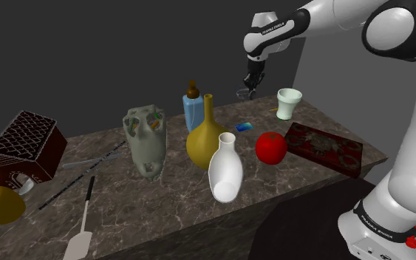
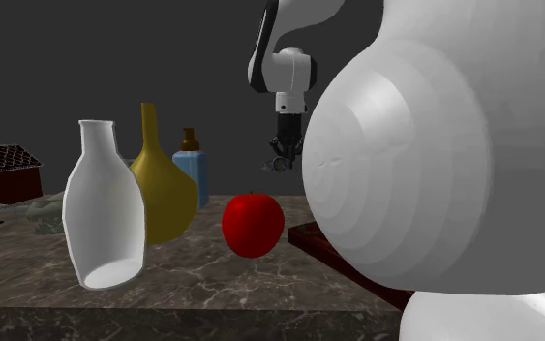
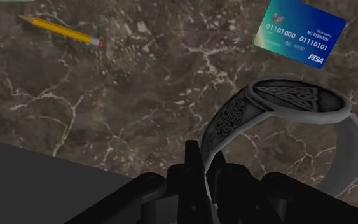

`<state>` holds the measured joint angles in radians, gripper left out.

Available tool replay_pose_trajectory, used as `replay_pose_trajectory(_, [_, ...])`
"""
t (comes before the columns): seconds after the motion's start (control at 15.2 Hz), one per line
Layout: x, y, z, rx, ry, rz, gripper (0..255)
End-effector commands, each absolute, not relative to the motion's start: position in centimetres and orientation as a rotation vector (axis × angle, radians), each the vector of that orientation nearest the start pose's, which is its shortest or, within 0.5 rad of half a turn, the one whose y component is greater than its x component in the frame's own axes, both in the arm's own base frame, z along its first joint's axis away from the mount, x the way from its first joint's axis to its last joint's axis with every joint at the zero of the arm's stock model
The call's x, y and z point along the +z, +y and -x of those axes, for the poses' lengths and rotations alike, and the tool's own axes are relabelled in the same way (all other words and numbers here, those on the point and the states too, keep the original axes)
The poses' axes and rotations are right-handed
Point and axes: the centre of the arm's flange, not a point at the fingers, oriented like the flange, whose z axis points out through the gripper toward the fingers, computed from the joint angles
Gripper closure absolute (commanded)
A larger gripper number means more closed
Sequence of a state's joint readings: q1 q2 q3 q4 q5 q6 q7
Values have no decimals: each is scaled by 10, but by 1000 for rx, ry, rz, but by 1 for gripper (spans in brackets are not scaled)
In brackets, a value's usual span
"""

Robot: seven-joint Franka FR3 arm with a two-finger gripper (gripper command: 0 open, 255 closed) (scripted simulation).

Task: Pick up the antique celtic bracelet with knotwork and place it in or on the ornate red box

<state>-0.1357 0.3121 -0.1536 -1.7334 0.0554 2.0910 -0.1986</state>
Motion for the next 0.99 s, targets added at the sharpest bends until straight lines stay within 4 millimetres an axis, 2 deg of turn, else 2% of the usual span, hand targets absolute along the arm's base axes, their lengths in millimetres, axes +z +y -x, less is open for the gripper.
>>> replay_pose_trajectory(0.0, [402,-174,-597,-76,170,3146,255])
replay_pose_trajectory(0.92, [399,-189,-413,-76,170,3146,255])
